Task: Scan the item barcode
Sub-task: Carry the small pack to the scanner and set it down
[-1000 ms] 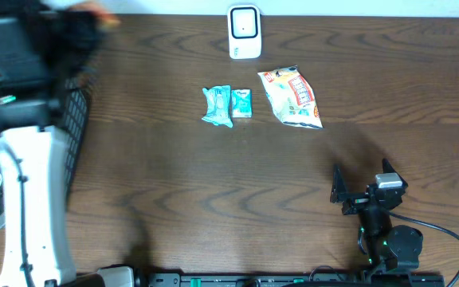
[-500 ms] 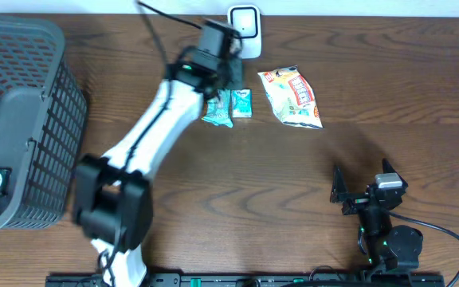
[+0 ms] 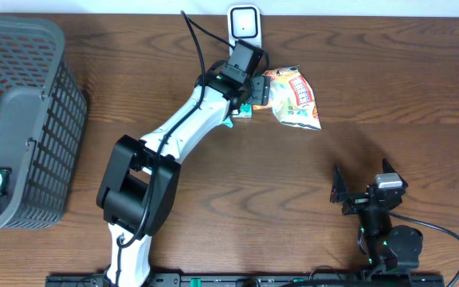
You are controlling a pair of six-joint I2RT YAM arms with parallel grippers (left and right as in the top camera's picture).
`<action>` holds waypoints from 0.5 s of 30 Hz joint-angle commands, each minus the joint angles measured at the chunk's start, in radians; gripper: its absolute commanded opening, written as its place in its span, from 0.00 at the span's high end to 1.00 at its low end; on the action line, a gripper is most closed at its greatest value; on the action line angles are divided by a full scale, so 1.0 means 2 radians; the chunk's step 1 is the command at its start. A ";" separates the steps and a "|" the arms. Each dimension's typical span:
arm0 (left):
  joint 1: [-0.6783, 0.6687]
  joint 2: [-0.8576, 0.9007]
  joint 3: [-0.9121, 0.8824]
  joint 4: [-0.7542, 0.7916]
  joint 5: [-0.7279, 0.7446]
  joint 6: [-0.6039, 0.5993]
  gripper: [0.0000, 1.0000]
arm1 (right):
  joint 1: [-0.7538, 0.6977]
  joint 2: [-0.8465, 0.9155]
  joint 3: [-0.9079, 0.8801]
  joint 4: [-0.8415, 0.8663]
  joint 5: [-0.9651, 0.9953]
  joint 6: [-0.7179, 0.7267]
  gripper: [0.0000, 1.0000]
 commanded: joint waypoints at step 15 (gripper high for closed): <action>0.200 -0.237 0.006 -0.099 -0.015 0.009 0.22 | 0.004 -0.003 -0.001 -0.002 0.002 0.009 0.01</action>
